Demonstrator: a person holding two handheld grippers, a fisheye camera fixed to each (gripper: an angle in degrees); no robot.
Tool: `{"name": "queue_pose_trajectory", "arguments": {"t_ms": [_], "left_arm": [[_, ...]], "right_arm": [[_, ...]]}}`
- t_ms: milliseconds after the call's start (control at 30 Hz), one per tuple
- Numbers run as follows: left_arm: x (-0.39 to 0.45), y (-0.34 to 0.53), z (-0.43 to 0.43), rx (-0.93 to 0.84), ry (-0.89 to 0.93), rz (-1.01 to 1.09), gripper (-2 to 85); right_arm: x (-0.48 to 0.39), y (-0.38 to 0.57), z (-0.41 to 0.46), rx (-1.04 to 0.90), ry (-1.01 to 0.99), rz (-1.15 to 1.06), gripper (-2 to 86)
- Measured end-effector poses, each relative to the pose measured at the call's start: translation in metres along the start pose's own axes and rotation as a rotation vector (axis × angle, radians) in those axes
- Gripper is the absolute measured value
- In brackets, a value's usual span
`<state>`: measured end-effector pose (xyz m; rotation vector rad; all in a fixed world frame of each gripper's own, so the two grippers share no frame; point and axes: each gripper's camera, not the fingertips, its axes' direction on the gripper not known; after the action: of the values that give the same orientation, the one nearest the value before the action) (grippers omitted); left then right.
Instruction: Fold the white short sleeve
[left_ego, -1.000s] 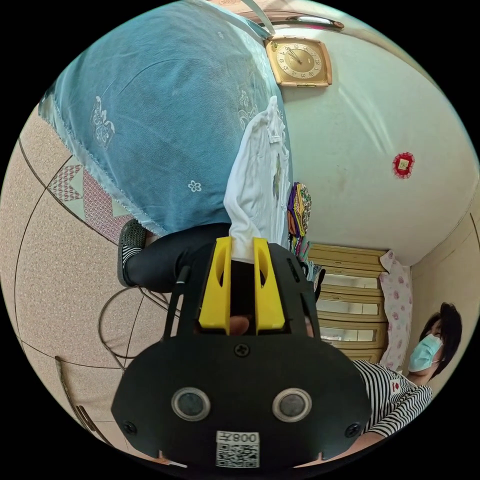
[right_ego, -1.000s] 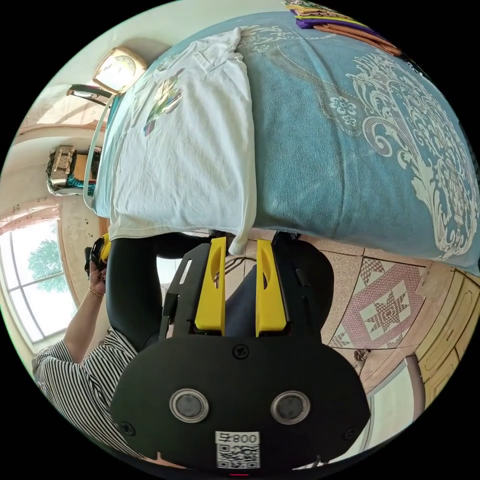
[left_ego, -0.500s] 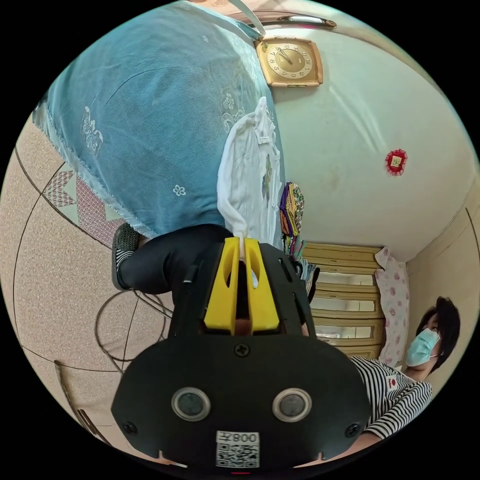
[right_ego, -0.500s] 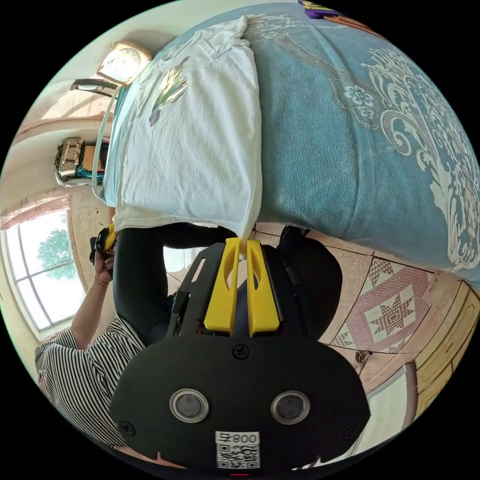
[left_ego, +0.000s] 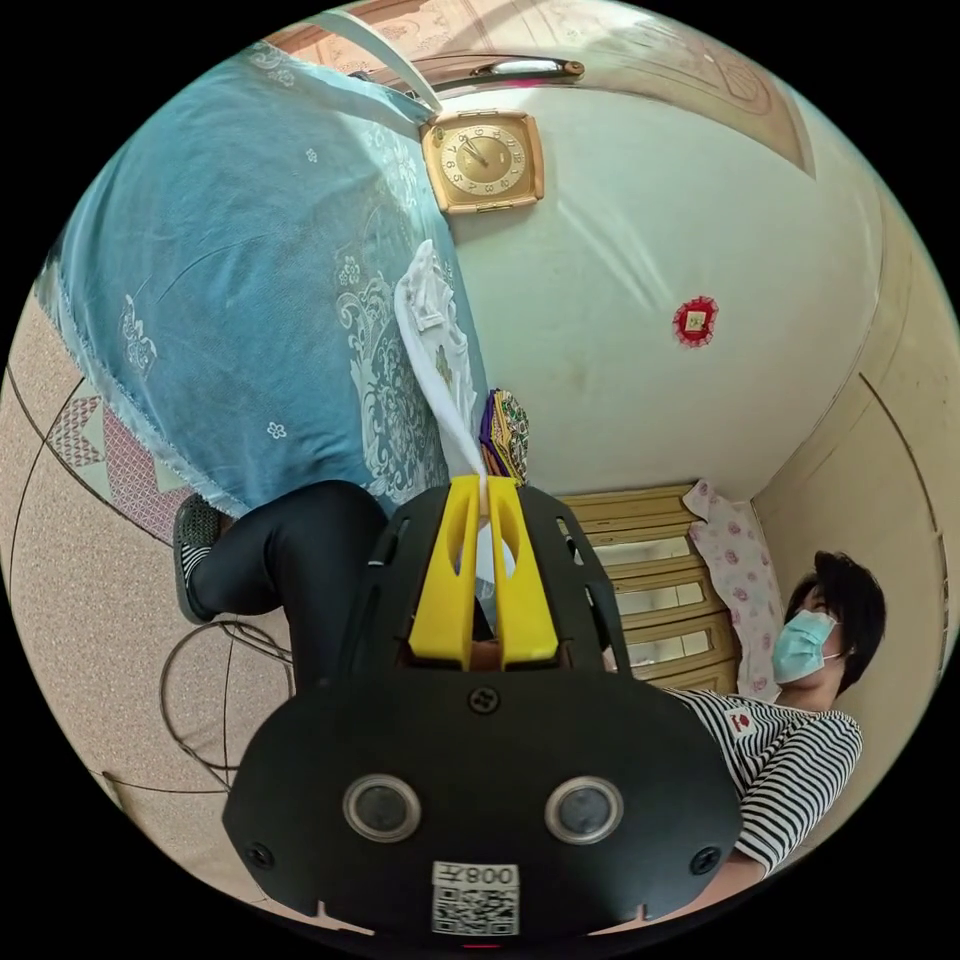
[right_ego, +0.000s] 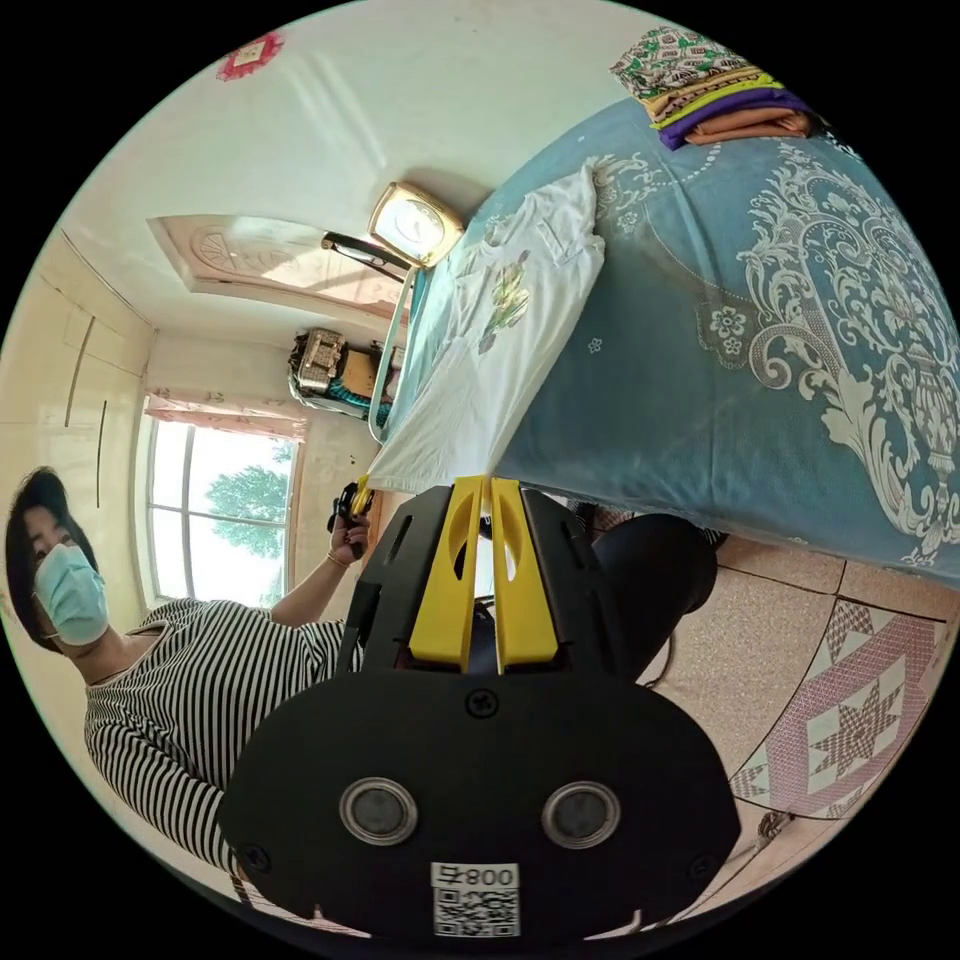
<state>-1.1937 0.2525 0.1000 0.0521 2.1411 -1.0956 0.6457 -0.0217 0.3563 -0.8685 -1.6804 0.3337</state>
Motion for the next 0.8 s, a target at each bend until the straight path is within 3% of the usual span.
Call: {"name": "queue_pose_trajectory", "arguments": {"t_ms": [500, 800], "left_arm": [[0.024, 0.063, -0.012, -0.016, 0.054, 0.063, 1.5], [0.013, 0.074, 0.011, -0.009, 0.055, 0.003, 1.4]], "right_arm": [[-0.015, 0.078, -0.051, 0.087, -0.139, -0.039, 0.3], [0.012, 0.053, -0.005, 0.100, 0.048, 0.052, 3.5]]}}
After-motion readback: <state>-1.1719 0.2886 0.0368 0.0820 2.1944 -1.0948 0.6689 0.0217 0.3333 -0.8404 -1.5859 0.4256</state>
